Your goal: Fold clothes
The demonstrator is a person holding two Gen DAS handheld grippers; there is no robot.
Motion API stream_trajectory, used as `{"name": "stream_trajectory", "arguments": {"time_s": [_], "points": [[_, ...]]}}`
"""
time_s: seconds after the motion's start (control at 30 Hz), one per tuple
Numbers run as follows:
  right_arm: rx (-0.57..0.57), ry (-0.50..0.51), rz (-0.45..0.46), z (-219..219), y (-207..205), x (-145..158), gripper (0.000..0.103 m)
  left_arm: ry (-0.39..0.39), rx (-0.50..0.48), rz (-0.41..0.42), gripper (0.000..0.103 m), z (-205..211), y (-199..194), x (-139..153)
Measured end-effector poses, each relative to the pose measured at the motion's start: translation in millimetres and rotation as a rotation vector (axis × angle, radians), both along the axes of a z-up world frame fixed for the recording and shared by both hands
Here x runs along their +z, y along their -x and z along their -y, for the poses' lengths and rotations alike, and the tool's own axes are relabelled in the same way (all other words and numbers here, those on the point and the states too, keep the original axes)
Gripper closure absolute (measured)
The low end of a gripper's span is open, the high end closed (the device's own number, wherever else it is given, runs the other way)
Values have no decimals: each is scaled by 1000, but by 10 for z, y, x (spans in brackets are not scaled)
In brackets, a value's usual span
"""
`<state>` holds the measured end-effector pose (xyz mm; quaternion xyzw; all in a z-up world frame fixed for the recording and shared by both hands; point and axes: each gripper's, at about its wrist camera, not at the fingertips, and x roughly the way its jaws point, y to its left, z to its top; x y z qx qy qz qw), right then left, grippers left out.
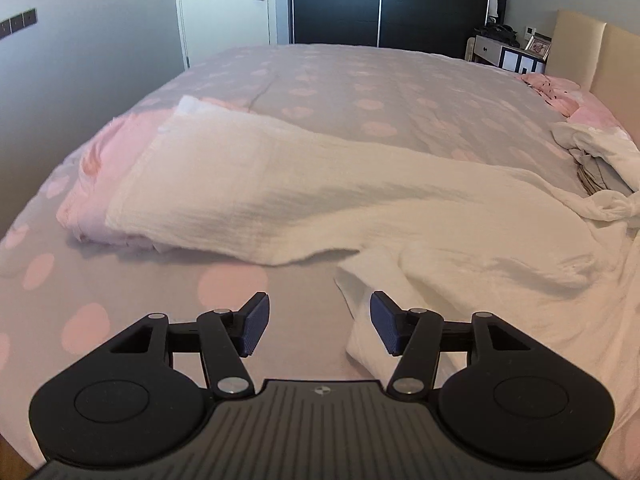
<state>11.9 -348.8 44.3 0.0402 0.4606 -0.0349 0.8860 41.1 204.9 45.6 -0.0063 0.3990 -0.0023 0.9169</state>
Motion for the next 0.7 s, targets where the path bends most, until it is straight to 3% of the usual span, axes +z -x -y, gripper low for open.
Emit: {"name": "stream_trajectory", "arguments": {"time_s": [0.3,0.43,0.7], "points": [[22,-80,-68,-54,128,-331,46,113,44,-92,49,110,31,-440],[56,-58,-51,-148,10,-318,46,169,70,-106,48,130,-57,-520],[53,22,-47,-234,-324,-348,48,183,107,-135,48,208,-276,-676]]}}
